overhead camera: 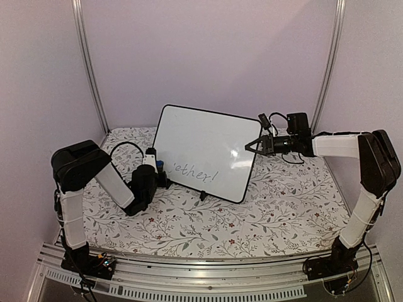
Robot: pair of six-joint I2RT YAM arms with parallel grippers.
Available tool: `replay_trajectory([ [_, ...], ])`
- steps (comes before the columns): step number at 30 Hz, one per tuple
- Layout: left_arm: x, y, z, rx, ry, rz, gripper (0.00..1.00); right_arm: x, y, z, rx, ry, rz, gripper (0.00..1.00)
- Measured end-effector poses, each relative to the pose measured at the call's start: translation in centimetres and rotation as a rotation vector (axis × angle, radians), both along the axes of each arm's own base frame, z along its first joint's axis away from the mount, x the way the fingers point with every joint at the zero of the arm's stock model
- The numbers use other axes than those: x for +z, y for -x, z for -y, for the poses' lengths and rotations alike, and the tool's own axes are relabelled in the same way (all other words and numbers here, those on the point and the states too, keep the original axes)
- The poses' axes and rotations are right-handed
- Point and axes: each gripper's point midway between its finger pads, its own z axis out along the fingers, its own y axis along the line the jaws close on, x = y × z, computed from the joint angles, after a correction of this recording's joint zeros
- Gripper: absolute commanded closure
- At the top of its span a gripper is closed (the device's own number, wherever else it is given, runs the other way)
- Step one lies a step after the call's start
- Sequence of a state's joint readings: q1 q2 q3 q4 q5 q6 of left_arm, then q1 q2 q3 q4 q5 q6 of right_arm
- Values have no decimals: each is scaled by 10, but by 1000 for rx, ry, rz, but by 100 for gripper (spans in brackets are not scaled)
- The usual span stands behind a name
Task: Erase the whiteboard
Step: Erase the center of the whiteboard.
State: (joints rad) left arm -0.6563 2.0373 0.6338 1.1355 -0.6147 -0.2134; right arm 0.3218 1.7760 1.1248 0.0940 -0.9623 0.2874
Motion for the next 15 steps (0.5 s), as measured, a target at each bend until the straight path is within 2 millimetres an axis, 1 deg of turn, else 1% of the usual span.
replay_trajectory([
  [6,5,0,14,-67,27,14,100,0,0,0,1,0,-1,100],
  [11,18,-5,36,-111,63,56,100,-1,0,0,-1,0,-3,100],
  [13,22,-5,46,-128,75,70,100,-1,-1,1,-3,1,-3,100],
  [15,23,-4,51,-138,81,74,100,-2,-1,1,-2,1,-4,100],
])
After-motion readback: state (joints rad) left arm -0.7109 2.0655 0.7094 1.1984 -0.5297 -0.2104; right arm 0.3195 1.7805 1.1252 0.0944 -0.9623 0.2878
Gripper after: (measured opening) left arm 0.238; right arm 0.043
